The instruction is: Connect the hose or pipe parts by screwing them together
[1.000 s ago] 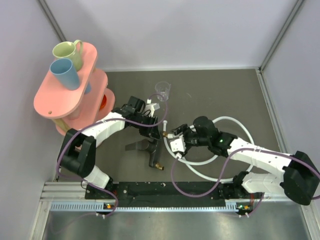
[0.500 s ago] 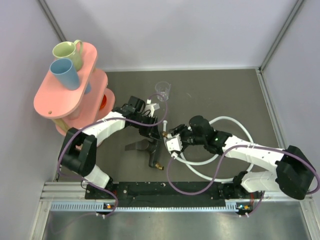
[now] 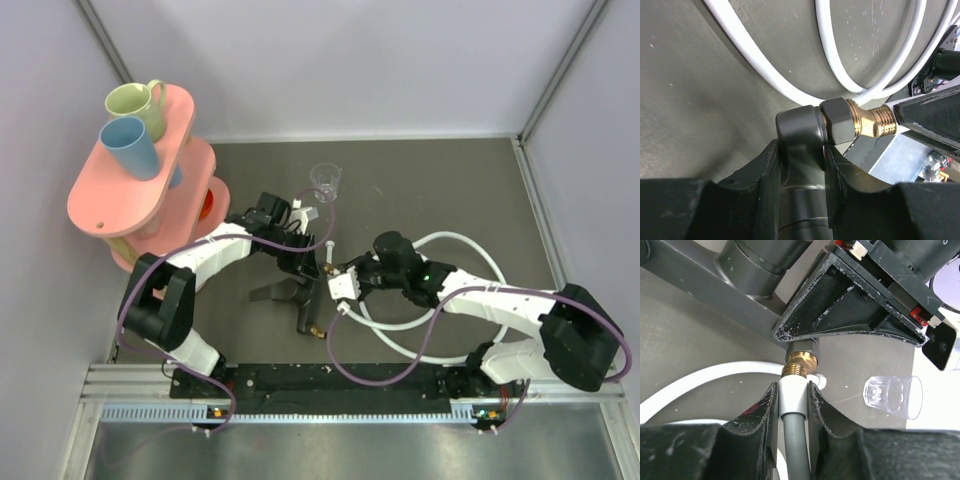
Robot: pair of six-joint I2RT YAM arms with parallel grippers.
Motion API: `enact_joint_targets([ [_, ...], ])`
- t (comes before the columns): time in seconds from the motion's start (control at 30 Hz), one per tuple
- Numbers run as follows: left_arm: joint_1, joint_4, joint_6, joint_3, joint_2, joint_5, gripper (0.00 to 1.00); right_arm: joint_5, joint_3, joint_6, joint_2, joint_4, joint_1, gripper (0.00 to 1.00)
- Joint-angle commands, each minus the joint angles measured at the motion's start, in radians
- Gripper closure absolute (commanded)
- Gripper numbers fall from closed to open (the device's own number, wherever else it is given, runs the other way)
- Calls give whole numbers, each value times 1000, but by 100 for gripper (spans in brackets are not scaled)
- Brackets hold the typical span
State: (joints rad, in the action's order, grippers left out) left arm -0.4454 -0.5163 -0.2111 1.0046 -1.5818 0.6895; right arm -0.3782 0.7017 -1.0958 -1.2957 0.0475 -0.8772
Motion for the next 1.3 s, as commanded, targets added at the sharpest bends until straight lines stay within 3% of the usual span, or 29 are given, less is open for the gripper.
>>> enact_joint_targets([
  [0.0, -6, 82, -62, 29, 36, 166, 100, 19, 27, 115, -33, 20, -9, 98],
  [0.1, -12, 188, -141, -12, 55, 150, 100, 44, 106, 322, -85, -15, 3, 100],
  [0.17, -15, 263, -169, -33, 74, 139, 100, 16, 179, 372, -132, -72, 15, 100],
  [0.5, -19, 565, -336, -241, 206, 58, 100, -232, 222, 733, -226, 139, 115, 100],
  [0.63, -21, 588, -347, -258, 229, 54, 100, -292, 196, 835, -246, 230, 155, 100],
  [0.87, -30, 611, -332, -268, 246, 28, 100, -360, 228, 977, -318, 238, 179, 100],
  [1.27, -33, 705, -323, -323, 295, -76, 100, -412, 263, 1362, -418, 266, 222, 100],
])
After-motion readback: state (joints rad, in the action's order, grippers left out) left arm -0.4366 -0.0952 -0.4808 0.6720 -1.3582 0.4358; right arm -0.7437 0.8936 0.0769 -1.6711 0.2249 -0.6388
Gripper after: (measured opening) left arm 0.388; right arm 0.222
